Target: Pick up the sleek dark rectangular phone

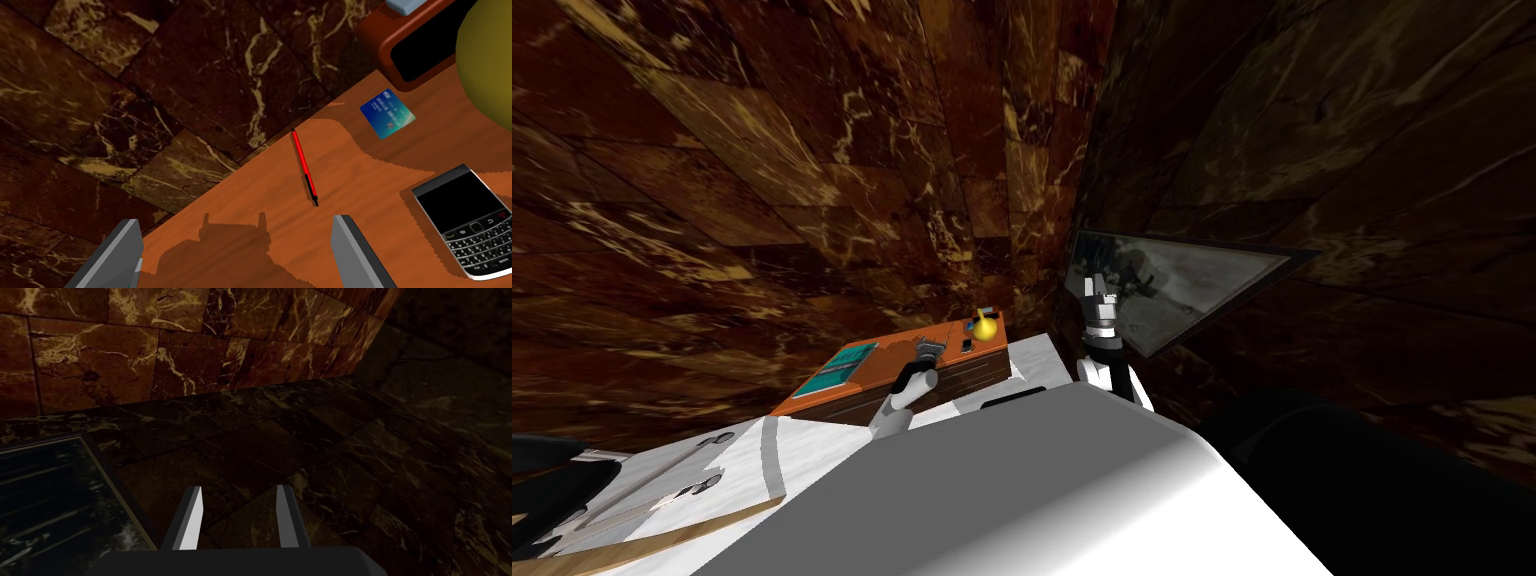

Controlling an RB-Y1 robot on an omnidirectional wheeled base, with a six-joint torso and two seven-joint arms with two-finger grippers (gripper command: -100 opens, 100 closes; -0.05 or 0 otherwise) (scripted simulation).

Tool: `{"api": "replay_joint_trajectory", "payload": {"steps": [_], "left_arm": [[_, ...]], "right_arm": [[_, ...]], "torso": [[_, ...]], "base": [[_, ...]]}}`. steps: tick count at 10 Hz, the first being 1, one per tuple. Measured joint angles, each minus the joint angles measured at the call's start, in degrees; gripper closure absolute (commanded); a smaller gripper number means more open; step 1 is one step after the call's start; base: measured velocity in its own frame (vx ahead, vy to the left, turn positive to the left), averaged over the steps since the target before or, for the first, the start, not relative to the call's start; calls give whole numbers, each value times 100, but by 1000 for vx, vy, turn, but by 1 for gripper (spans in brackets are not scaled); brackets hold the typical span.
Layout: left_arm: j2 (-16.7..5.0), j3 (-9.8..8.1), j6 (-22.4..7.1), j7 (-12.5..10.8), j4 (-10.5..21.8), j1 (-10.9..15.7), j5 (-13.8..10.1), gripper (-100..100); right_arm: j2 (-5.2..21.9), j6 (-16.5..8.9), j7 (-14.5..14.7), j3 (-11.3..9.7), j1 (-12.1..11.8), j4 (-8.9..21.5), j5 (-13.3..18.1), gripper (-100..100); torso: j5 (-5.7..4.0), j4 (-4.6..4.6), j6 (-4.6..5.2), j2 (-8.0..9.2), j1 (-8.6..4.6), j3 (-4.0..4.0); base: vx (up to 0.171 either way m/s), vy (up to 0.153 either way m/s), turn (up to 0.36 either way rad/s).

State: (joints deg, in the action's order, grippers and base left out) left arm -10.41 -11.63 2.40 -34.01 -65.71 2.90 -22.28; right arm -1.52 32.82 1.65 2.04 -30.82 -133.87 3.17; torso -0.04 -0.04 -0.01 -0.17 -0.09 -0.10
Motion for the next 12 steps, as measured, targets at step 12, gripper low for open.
{"api": "replay_joint_trajectory", "payload": {"steps": [12], "left_arm": [[15, -231, -1229, -607, 1874, 961, -361, -100]], "right_arm": [[0, 0, 0, 0, 0, 0, 0, 0]], "torso": [[1, 1, 0, 0, 6, 0]], "base": [[42, -16, 28]]}}
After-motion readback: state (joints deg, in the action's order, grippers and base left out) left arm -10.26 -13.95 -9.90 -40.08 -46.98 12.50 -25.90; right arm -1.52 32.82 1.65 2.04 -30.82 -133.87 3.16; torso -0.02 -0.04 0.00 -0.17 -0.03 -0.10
